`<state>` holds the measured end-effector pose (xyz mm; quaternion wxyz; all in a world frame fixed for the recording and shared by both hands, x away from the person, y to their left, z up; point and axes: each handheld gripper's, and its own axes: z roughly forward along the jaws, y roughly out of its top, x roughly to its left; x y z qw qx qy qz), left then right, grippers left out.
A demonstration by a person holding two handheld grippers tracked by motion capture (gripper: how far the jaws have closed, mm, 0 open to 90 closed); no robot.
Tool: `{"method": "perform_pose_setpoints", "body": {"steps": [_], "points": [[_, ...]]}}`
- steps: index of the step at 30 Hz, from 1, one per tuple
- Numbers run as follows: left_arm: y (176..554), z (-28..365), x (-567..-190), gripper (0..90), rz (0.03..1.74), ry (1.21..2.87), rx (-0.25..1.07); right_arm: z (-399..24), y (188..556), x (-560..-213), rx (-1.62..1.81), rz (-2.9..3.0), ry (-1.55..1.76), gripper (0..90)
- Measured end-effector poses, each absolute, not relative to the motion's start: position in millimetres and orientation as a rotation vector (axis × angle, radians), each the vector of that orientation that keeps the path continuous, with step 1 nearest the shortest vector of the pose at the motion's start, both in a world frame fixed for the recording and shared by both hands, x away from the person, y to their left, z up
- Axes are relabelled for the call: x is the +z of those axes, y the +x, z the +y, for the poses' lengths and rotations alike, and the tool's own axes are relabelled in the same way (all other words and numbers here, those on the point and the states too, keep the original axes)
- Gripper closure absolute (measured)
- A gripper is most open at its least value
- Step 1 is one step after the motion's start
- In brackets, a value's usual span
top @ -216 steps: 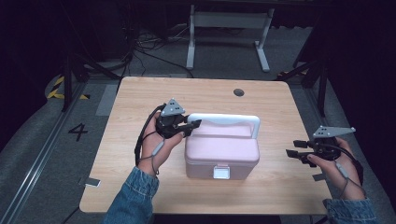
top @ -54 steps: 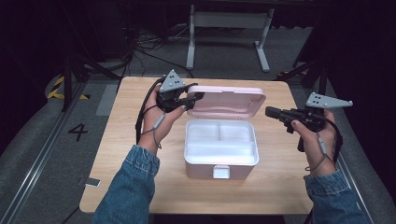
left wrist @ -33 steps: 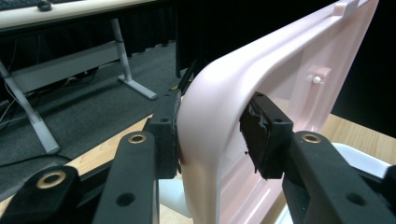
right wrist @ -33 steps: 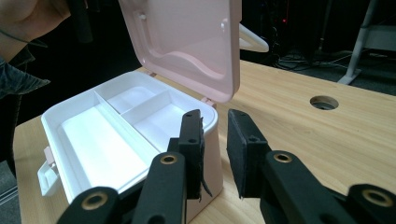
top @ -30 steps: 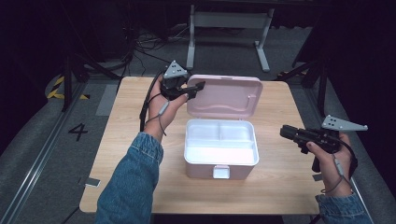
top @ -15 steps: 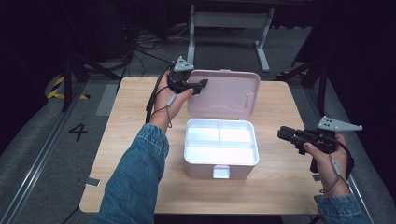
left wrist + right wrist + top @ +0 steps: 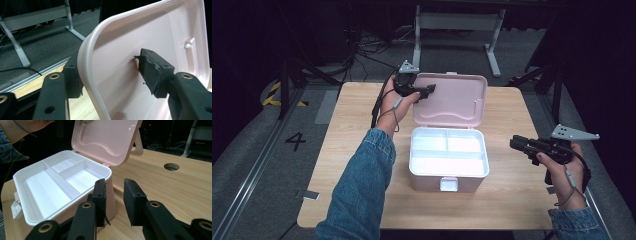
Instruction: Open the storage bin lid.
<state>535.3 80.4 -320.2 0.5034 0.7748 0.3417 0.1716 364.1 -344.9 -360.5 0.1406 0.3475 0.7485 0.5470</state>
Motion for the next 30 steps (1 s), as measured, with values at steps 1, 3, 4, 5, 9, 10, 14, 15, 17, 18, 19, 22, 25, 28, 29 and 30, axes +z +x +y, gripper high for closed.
{"method": "perform_pose_setpoints", "body": {"steps": [1,3,4,5,9,10,14,15,17,18,19,22,25,28,29,30], "points": [[536.4,80.4,-321.3,41.2,0.826,1.87,0.414,-344.7,364.1,-360.6,1.579,2.163,1.004,73.0],[537.7,80.4,-322.7,40.3,0.828,1.868,0.413,-344.5,364.0,-360.5,1.581,2.163,1.006,73.0],[539.0,80.5,-323.8,39.5,0.824,1.874,0.416,-344.8,364.1,-360.5,1.579,2.162,1.003,73.0],[540.4,79.5,-326.0,38.7,0.829,1.885,0.42,-344.8,364.1,-360.5,1.579,2.161,1.003,72.9],[543.2,77.7,-329.2,35.6,0.83,1.894,0.426,-344.1,364.0,-360.7,1.58,2.161,1.0,72.9],[544.5,77.4,-331.1,35.2,0.834,1.897,0.422,-343.7,363.8,-360.5,1.582,2.162,1.002,72.9],[547.9,78.2,-334.7,35.0,0.839,1.892,0.402,-343.1,363.2,-360.9,1.586,2.165,0.998,72.8],[549.2,78.1,-336.0,35.0,0.836,1.885,0.399,-343.2,363.0,-361.2,1.587,2.164,0.999,72.7],[550.8,78.5,-337.6,34.7,0.841,1.892,0.393,-343.7,363.0,-361.7,1.584,2.167,1.003,72.6],[551.5,78.3,-338.9,34.5,0.845,1.886,0.381,-343.9,363.0,-362.0,1.583,2.169,1.005,72.6],[552.5,78.4,-340.0,34.4,0.843,1.883,0.384,-344.1,363.3,-362.3,1.578,2.17,1.004,72.2],[554.4,79.4,-342.0,34.4,0.847,1.891,0.369,-343.2,364.3,-364.0,1.575,2.177,1.011,70.1],[555.4,79.5,-343.9,34.3,0.847,1.886,0.367,-342.2,365.6,-366.2,1.569,2.186,1.012,69.0],[557.4,79.7,-348.8,33.2,0.846,1.876,0.359,-340.7,367.4,-369.9,1.554,2.201,1.015,67.2],[557.9,80.2,-349.8,33.1,0.845,1.878,0.36,-340.7,367.7,-370.3,1.552,2.203,1.014,67.1],[558.3,80.5,-350.7,33.0,0.844,1.88,0.353,-340.5,367.7,-370.6,1.552,2.201,1.017,67.1]]}}
